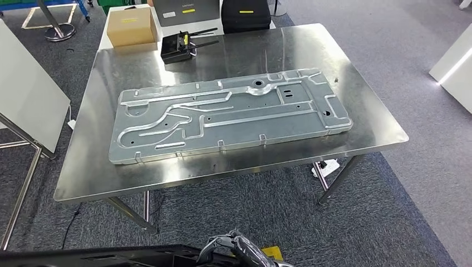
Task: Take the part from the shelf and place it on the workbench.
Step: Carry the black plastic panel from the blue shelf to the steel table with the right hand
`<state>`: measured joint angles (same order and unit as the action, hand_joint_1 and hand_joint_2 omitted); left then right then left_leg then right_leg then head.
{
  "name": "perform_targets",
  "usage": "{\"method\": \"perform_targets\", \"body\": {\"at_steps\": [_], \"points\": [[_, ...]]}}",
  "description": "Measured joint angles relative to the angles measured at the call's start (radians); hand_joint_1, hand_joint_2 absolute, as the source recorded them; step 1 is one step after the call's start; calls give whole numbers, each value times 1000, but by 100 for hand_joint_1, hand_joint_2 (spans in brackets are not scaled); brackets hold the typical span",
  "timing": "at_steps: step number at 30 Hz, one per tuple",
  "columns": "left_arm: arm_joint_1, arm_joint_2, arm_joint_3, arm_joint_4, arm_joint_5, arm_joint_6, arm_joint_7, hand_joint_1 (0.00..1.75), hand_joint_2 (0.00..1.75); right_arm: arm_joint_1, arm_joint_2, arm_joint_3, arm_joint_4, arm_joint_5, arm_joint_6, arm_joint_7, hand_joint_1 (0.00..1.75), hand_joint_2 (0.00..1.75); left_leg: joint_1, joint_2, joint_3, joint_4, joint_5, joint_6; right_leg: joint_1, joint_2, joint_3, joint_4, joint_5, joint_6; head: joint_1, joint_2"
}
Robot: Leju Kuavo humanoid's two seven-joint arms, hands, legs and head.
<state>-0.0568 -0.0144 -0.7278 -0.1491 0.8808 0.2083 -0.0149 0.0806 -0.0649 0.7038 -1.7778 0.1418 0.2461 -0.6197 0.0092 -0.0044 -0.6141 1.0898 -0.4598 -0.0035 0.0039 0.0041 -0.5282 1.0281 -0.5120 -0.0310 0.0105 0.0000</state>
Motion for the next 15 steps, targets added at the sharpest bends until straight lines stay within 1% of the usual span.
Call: {"method": "perform_targets", "body": {"at_steps": [1,2,3,5,6,7,8,9,10,11,12,13,14,15], "points": [[-1,0,0,0,0,0,0,0,175,0,0,0,0,0,0,0,175,175,-3,0,16,-39,13,5,1,0,3,0,-5,5,0,0],[-1,1,0,0,0,0,0,0,175,0,0,0,0,0,0,0,175,175,-6,0,22,-54,11,9,1,-1,3,0,-9,10,0,0],[-2,1,0,0,0,0,0,0,175,0,0,0,0,0,0,0,175,175,-8,-1,24,-59,7,13,1,-1,3,-1,-11,15,0,0],[-2,0,0,0,1,0,0,0,175,0,-1,0,-2,0,0,0,175,175,-4,-1,34,-70,5,22,1,-2,7,3,-20,26,0,0],[-1,0,0,0,1,0,1,0,175,0,-1,0,-3,0,1,0,175,175,-1,-1,42,-78,5,27,1,-3,-1,24,-32,31,0,0],[-1,-1,0,0,1,0,1,0,175,0,-1,0,-4,0,1,-1,175,175,3,0,50,-84,3,33,0,-3,-21,67,-52,36,0,0],[-1,-1,-1,0,2,1,1,0,175,0,-1,0,-4,0,1,-1,175,175,2,1,55,-86,-1,37,-3,-3,-54,128,-76,39,0,0],[-2,-1,-1,0,2,1,1,0,175,1,-2,0,-4,0,1,-1,175,175,2,1,59,-86,-5,40,-6,-3,-96,196,-100,42,0,0],[-3,-1,-1,0,2,1,1,0,175,2,-3,0,-4,0,1,0,175,175,2,1,63,-85,-10,41,-10,-3,-134,251,-112,46,0,0],[-3,-1,-1,0,2,1,1,0,175,3,-4,0,-3,0,1,0,175,175,2,0,70,-85,-16,41,-13,-3,-160,277,-105,48,0,0],[-2,-1,-2,0,2,1,1,0,175,4,-5,0,-3,0,2,0,175,175,2,0,78,-84,-23,38,-16,-3,-166,266,-77,50,0,0],[-1,-2,-3,0,3,1,2,0,175,4,-6,0,-3,0,2,0,175,175,3,-1,89,-84,-30,35,-19,-3,-153,218,-32,51,0,0],[0,-3,-3,0,3,1,2,0,175,4,-6,0,-3,0,2,0,175,175,4,-2,98,-84,-39,30,-22,-4,-128,149,12,51,0,0],[-1,-3,-4,0,3,1,2,0,175,4,-7,0,-3,0,2,0,175,175,3,-2,106,-82,-47,25,-21,-4,-102,87,42,50,1,0]]}}
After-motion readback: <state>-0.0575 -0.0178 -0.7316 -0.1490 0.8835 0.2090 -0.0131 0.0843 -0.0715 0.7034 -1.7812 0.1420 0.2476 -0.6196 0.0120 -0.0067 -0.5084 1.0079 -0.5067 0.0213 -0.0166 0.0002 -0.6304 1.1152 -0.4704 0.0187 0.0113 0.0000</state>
